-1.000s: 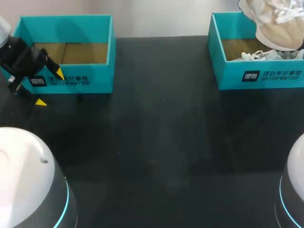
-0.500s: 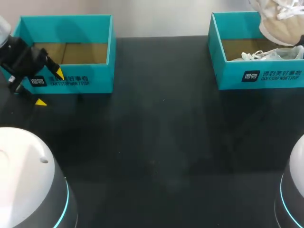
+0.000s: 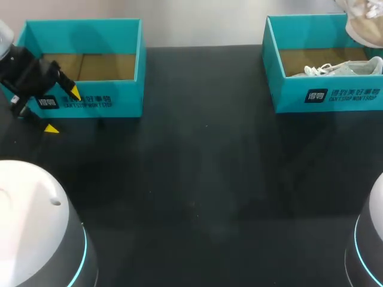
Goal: Take the shoe out of the shoebox, open the shoe tongue, remove and reinsert the insole, then place the shoe into the shoebox
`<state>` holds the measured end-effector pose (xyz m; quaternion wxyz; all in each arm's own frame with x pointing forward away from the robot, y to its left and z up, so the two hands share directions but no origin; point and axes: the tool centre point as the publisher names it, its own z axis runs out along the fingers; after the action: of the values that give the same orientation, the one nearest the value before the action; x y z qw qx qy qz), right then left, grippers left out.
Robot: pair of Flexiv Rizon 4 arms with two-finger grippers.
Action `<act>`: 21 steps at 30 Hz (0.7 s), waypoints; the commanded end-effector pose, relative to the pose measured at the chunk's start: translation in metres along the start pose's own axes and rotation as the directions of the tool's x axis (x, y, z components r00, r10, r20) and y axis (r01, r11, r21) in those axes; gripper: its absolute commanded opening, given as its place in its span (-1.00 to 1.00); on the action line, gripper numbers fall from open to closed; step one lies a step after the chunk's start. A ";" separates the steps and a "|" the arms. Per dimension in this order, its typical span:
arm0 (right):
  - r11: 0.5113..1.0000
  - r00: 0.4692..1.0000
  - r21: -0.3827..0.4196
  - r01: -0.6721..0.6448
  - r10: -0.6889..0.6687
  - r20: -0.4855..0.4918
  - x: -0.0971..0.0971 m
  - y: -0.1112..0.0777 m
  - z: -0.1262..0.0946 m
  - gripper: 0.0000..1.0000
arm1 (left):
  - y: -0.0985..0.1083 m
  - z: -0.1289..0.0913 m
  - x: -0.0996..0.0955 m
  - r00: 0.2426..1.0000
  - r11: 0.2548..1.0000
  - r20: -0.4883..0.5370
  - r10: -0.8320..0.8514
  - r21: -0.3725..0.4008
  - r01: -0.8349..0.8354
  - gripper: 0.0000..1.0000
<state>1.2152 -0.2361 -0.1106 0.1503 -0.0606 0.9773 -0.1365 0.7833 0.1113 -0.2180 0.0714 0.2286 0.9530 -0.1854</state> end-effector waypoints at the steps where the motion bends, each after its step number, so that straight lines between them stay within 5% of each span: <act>1: 1.000 1.000 -0.015 0.002 -0.003 -0.028 -0.015 -0.005 0.003 -1.00 | 0.000 0.000 0.000 1.000 1.000 -0.001 0.000 -0.004 0.000 1.00; 13: 0.999 1.000 -0.043 -0.013 0.013 -0.022 -0.020 -0.007 0.011 -1.00 | 0.000 0.000 0.000 1.000 1.000 -0.001 0.000 -0.004 0.000 1.00; 21: 0.998 0.998 -0.015 -0.063 0.063 -0.011 -0.052 -0.047 0.050 -1.00 | 0.000 0.000 0.000 1.000 1.000 -0.001 0.000 -0.004 0.000 1.00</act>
<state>1.2572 -0.2742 -0.1253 0.1621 -0.0276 0.9774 -0.1328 0.7833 0.1114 -0.2180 0.0714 0.2285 0.9531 -0.1855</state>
